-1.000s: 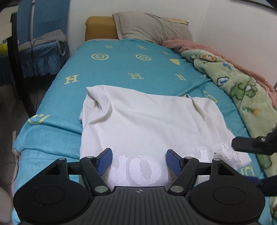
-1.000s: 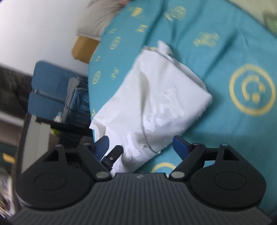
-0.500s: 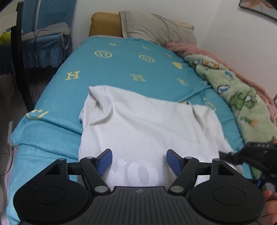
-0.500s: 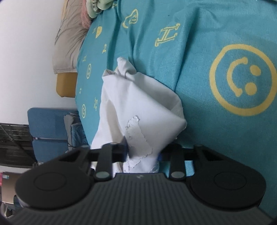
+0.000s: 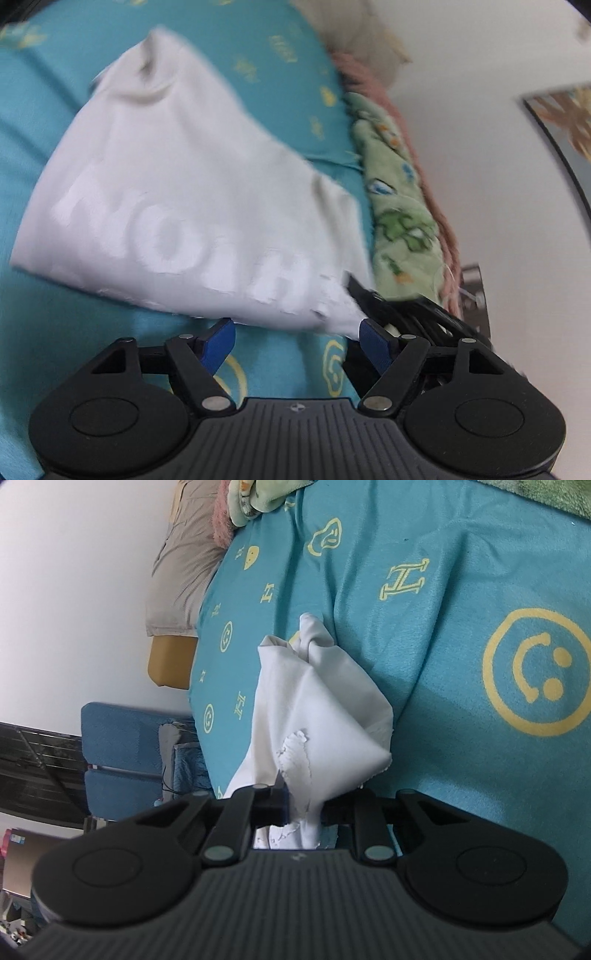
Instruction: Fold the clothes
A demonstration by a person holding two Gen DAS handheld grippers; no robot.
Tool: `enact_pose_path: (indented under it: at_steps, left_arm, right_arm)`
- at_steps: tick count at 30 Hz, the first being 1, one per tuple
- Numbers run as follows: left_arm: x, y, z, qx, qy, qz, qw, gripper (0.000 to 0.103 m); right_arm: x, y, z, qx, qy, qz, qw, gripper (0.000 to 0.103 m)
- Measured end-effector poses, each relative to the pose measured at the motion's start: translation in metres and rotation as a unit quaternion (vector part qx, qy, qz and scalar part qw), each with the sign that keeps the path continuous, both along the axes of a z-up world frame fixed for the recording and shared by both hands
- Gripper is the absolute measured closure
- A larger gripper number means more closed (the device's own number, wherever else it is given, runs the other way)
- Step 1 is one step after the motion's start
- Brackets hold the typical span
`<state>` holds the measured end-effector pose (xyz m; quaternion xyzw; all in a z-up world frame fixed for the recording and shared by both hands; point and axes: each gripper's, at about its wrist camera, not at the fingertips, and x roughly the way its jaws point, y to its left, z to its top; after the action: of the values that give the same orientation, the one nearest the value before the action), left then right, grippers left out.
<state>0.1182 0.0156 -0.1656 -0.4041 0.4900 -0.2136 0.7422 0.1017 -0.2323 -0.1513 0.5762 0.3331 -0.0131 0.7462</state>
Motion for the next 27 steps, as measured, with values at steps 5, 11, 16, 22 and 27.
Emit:
enact_pose_path:
  at_steps: [5,11,16,22,27]
  left_arm:
    - [0.014,0.013,-0.028,-0.051,0.046,0.042,0.9967,0.026]
    - [0.012,0.01,-0.036,-0.056,0.05,0.049,0.996,0.021]
    - [0.008,0.015,-0.034,-0.04,0.045,0.082,0.9948,0.021]
    - [-0.002,0.034,-0.028,-0.024,0.042,0.173,0.9837,0.033]
    - [0.004,0.052,-0.039,-0.064,0.068,0.199,0.9755,0.032]
  right_arm:
    - [-0.006,0.0,0.003,-0.004,-0.004,-0.002,1.0,0.086]
    - [-0.014,-0.002,0.011,0.001,-0.024,-0.029,0.999,0.088]
    - [-0.016,-0.007,0.01,0.007,-0.025,-0.043,0.999,0.088]
    - [-0.014,-0.007,0.012,0.003,-0.029,-0.048,0.998,0.089]
    - [-0.015,-0.008,0.011,0.0,-0.028,-0.05,0.998,0.089]
